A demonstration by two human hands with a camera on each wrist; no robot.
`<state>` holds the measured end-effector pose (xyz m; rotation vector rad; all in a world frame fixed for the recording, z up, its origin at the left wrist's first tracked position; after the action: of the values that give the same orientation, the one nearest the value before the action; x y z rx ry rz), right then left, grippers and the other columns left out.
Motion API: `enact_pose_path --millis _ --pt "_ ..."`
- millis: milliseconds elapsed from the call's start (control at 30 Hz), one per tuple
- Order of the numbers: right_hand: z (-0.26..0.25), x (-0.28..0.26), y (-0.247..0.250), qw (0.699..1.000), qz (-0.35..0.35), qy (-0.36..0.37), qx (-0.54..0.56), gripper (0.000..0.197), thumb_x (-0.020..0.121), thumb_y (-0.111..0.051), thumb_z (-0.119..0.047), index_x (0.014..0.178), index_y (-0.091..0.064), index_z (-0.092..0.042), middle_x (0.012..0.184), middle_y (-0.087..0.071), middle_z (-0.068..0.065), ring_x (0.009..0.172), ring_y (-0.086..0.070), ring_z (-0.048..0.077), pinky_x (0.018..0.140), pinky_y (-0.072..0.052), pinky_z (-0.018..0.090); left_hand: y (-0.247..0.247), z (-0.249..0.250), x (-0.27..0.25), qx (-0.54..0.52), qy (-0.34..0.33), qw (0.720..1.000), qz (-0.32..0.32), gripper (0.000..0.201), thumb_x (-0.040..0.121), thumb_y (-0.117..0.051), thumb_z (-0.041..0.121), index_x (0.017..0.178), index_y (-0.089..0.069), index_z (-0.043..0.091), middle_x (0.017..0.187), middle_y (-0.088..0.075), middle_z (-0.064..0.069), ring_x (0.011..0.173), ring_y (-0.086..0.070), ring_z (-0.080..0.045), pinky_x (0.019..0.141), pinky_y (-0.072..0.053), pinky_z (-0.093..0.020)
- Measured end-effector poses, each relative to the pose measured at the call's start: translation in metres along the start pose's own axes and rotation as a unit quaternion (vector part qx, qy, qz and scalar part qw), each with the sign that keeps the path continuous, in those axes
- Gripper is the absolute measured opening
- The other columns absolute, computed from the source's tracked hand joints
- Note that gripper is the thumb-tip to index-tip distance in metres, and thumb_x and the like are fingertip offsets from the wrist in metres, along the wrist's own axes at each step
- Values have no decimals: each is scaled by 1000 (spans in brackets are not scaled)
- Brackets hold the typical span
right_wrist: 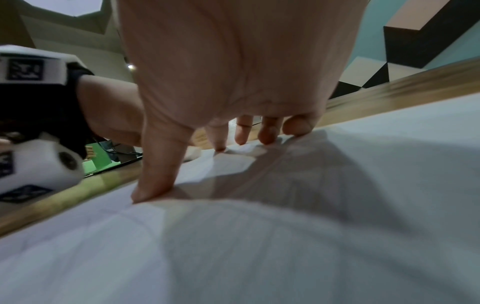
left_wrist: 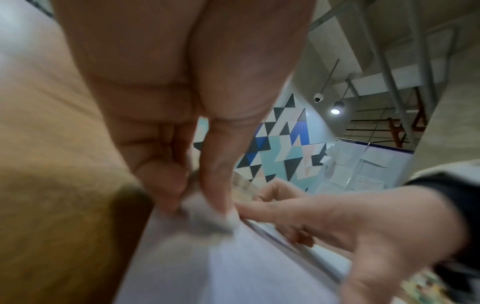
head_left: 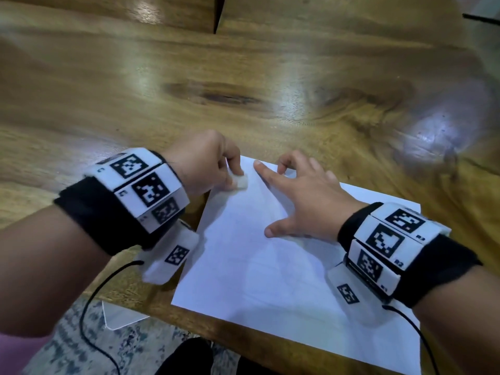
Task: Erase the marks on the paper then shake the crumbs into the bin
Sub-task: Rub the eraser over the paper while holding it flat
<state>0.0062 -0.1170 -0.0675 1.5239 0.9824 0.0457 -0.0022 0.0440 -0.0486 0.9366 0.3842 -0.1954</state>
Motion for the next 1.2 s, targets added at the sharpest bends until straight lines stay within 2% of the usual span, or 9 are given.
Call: enact_pose_path --millis 100,300,467,567,667,833,1033,1133,1200 --pt "0 -1 0 1000 0 1 -4 104 64 -66 -64 143 0 -47 121 -14 -9 106 -21 13 91 -30 34 -4 -3 -11 30 -1 996 -85 13 65 -77 29 73 -71 22 62 -61 0 56 -50 -12 55 -37 -23" --pt "-3 1 0 1000 -1 -4 -27 107 59 -63 -70 140 4 -51 120 -16 -8 98 -19 12 89 -33 37 7 4 5 9 -16 998 65 14 73 -70 21 87 -69 21 52 -46 8 51 -39 -4 48 -30 -20" --pt "-3 0 0 999 -7 -2 -37 107 59 -62 -73 141 4 -50 119 -15 -8 96 -18 12 87 -33 36 -6 -1 -15 68 -8 993 -91 15 67 -73 21 82 -72 25 61 -59 5 61 -55 -16 60 -41 -24" --pt "-3 1 0 999 -9 -3 -38 108 59 -62 -73 141 6 -50 120 -14 -8 96 -17 12 88 -33 37 5 0 -4 21 -5 1000 18 14 70 -71 23 84 -72 23 56 -53 10 54 -46 -5 48 -33 -8" --pt "-3 1 -1 999 -9 -3 -32 109 59 -63 -73 141 5 -51 120 -14 -8 97 -17 11 89 -33 37 7 4 1 2 -1 997 78 15 72 -71 24 86 -71 17 61 -55 5 60 -49 -13 58 -37 -21" --pt "-2 0 0 999 -9 1 -35 108 60 -63 -73 141 4 -50 120 -14 -7 96 -15 11 87 -32 36 -9 -3 -28 49 -8 997 -65 12 66 -75 29 78 -73 26 70 -70 2 70 -61 -15 63 -45 -23" --pt "-2 1 0 999 -7 0 -38 108 59 -62 -73 142 5 -49 121 -14 -7 96 -16 11 87 -32 36 5 1 -10 15 4 995 98 15 72 -72 28 84 -71 20 61 -56 7 65 -51 -16 54 -30 -24" --pt "-2 1 -1 999 -8 2 -36 108 60 -62 -73 142 5 -49 121 -14 -7 96 -15 11 87 -32 35 -4 -11 -24 27 0 1000 8 11 68 -75 32 67 -69 23 68 -69 2 67 -61 -15 56 -39 -19" --pt "-3 0 -1 999 -8 3 -38 108 61 -61 -73 142 5 -49 120 -13 -7 96 -15 11 87 -32 35 -11 -16 -38 33 15 996 -82 11 64 -78 34 66 -69 27 68 -72 4 61 -61 -5 58 -44 -18"
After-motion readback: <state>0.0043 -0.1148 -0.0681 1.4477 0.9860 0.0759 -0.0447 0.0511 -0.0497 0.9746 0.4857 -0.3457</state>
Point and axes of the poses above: each hand's wrist, its own x-axis towards the middle knuckle, its own y-axis out of the back of the hand, z = x × y, the point moved 4 cm from there along x, towards the middle knuckle
